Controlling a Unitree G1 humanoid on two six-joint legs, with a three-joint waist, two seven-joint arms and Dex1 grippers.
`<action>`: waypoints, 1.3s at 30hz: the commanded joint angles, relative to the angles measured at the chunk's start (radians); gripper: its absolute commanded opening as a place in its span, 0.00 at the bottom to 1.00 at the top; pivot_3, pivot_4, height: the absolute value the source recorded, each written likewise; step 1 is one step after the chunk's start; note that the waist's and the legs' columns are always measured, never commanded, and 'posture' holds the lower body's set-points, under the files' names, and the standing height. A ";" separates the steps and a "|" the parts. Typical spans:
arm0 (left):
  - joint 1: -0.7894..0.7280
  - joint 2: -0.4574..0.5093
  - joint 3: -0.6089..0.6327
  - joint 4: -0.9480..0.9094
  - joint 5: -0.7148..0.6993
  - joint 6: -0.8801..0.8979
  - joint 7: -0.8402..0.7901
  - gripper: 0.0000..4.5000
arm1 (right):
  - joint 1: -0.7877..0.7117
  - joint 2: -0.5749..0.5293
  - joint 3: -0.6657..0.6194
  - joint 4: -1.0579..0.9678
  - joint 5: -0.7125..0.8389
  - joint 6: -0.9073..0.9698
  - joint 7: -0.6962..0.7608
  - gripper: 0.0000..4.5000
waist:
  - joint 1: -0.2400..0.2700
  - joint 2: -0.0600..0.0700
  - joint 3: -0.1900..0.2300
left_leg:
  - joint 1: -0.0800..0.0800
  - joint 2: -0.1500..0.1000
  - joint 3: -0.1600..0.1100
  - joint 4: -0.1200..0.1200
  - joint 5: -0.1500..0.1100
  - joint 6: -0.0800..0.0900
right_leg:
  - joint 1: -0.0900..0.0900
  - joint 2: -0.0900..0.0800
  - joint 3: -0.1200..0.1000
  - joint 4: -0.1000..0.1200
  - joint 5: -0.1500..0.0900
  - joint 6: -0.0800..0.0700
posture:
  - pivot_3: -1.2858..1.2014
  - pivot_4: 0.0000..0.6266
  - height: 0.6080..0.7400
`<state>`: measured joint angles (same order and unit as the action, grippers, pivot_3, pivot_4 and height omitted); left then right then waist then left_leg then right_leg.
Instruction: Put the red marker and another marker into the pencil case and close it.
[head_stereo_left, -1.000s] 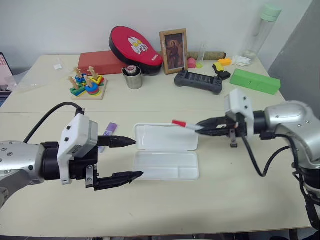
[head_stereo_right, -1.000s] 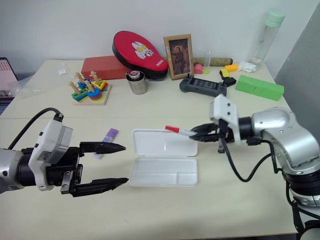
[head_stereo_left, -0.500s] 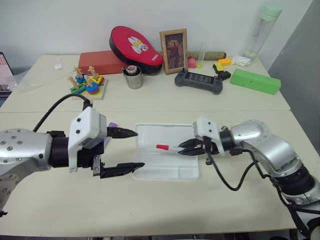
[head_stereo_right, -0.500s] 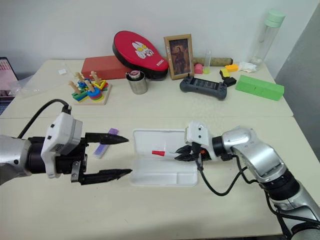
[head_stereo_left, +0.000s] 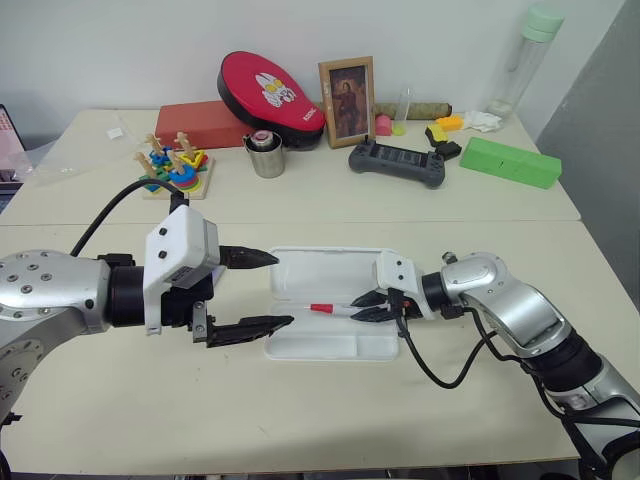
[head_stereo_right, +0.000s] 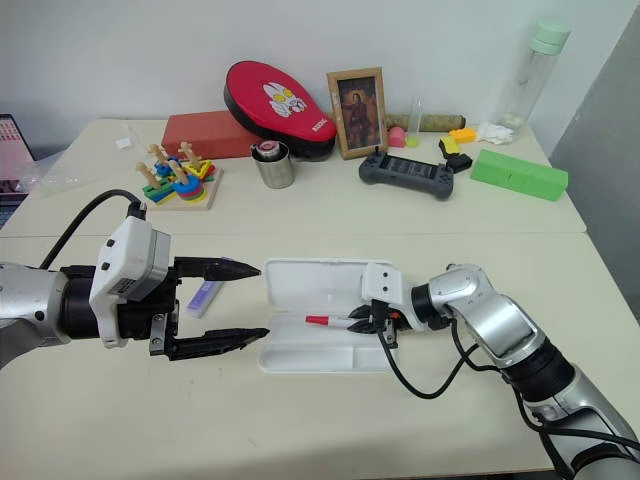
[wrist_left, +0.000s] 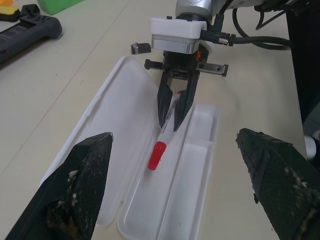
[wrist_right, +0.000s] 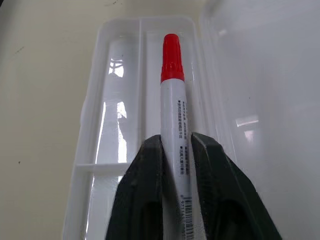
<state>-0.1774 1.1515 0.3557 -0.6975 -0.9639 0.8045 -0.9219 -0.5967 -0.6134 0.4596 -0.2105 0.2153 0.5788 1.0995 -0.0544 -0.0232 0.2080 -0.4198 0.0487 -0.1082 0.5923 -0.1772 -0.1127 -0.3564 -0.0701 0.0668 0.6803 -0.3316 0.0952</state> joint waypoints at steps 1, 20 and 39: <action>-0.007 -0.002 0.019 -0.015 -0.013 0.001 0.013 0.94 | -0.011 0.011 -0.006 -0.007 -0.009 -0.022 0.008 0.45 | 0.000 0.000 0.000 | 0.000 0.000 0.000 0.000 0.000 0.000 | 0.000 0.000 0.000 0.000 0.000 0.000 | 0.52 0.24 1.00; 0.082 -0.069 0.214 0.032 -0.035 0.056 0.164 0.94 | -0.106 -0.053 -0.293 -0.131 0.255 0.139 0.061 0.91 | 0.001 0.000 0.000 | 0.000 0.000 0.000 0.000 0.000 0.000 | 0.000 0.000 0.000 0.000 0.000 0.000 | 0.52 0.24 1.00; 0.060 -0.252 -0.065 0.313 0.376 -0.003 0.452 0.94 | -0.107 -0.164 -0.246 -0.174 0.151 -0.046 0.082 0.91 | 0.005 -0.001 0.000 | -0.001 0.000 0.000 0.000 0.000 0.000 | -0.001 0.000 0.000 0.000 0.000 0.000 | 0.52 0.24 1.00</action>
<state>-0.0841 0.9062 0.2990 -0.4134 -0.6239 0.8372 -0.4673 -0.7038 -0.7571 0.2105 -0.3502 0.4027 0.5932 1.1676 -0.0498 -0.0238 0.2079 -0.4209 0.0486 -0.1085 0.5924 -0.1772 -0.1127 -0.3574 -0.0701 0.0663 0.6803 -0.3315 0.0952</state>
